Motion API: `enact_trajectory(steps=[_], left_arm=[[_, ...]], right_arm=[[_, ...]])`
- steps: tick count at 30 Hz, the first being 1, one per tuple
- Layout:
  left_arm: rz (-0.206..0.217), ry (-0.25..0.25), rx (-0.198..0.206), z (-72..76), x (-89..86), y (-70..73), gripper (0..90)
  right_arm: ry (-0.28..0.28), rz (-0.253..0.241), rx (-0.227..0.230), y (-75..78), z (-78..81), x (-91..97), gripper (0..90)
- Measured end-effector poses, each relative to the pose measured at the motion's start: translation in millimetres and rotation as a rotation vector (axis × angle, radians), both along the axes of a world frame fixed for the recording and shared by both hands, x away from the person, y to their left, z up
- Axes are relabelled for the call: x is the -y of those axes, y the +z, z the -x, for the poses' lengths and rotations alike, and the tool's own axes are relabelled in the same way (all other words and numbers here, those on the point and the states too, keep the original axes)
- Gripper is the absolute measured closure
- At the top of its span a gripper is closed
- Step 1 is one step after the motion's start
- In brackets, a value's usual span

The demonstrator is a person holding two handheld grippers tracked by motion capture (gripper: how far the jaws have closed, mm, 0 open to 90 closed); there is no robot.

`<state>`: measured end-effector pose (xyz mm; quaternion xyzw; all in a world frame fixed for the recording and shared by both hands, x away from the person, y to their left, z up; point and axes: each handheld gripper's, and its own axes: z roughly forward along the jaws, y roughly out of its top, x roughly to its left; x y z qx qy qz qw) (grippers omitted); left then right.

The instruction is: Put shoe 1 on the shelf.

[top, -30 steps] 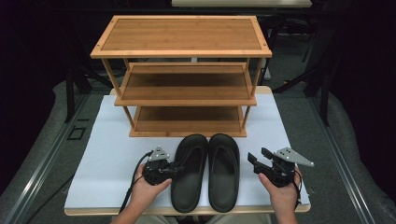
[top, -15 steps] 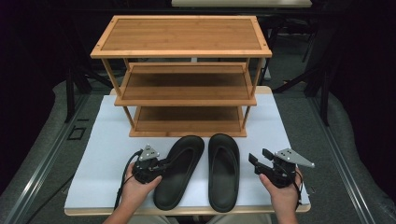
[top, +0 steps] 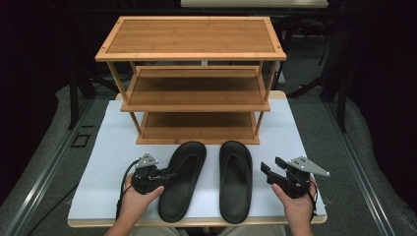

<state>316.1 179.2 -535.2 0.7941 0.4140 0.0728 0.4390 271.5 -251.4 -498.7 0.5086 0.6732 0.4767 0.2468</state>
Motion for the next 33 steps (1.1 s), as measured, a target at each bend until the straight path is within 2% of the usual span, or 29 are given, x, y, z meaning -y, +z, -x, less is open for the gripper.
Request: enact_trajectory(steps=[1,3,5,10,11,16,17,20,21,25,26,28,29,30,31,33], left_arm=[[0.005,-0.023,-0.008,-0.9,-0.8,-0.1,56.6],[0.005,-0.032,-0.008,-1.2,-1.0,-0.5,53.7],[0.012,-0.041,-0.011,-1.5,-2.8,-0.5,53.8],[0.043,-0.072,-0.03,-5.9,-8.3,-3.2,54.0],[0.031,-0.079,-0.035,-5.8,-7.5,-4.5,53.9],[0.044,-0.088,-0.06,-2.8,-5.9,-5.0,53.5],[0.036,-0.111,-0.066,1.8,-5.2,-4.6,53.1],[0.019,-0.133,-0.061,6.1,-5.8,-3.1,53.1],[0.024,-0.152,-0.064,9.2,-7.6,-3.0,52.5],[0.051,-0.153,-0.066,8.7,-9.6,-6.0,52.4],[0.057,-0.152,-0.067,7.6,-9.5,-6.8,52.7],[0.047,-0.153,-0.063,6.7,-8.9,-7.0,55.7],[0.041,-0.155,-0.058,5.4,-10.1,-7.0,61.6],[0.041,-0.155,-0.058,5.4,-10.1,-7.0,63.5],[0.061,-0.153,-0.081,3.4,-11.8,-7.4,64.3],[0.064,-0.139,-0.079,3.2,-10.2,-7.6,65.2]], right_arm=[[-0.001,-0.001,0.002,0.3,-0.1,0.6,39.8],[-0.004,-0.005,0.004,0.6,0.2,1.1,39.8],[-0.01,-0.016,0.01,0.5,0.1,2.6,39.8],[-0.003,-0.005,0.002,1.7,1.7,3.0,39.8],[-0.01,-0.015,0.021,1.1,1.2,1.9,39.8],[-0.011,-0.016,0.021,1.1,1.2,2.4,39.9],[-0.01,-0.017,0.014,0.8,1.2,2.7,39.8],[-0.008,-0.014,0.01,0.1,0.7,2.7,39.8],[-0.007,-0.012,0.008,-0.5,0.2,2.3,39.8],[-0.001,-0.009,0.001,0.6,0.8,0.1,39.8],[-0.002,-0.008,0.011,0.4,0.5,-0.9,39.8],[0.002,-0.002,0.005,1.0,0.7,-2.5,39.9],[0.004,0.001,0.005,0.1,0.2,-3.6,39.8],[0.004,0.001,0.005,0.1,0.2,-3.6,39.8],[0.008,-0.005,0.005,-1.3,-0.7,-3.9,39.9],[0.006,-0.008,0.002,-2.2,-1.2,-3.5,39.8]])
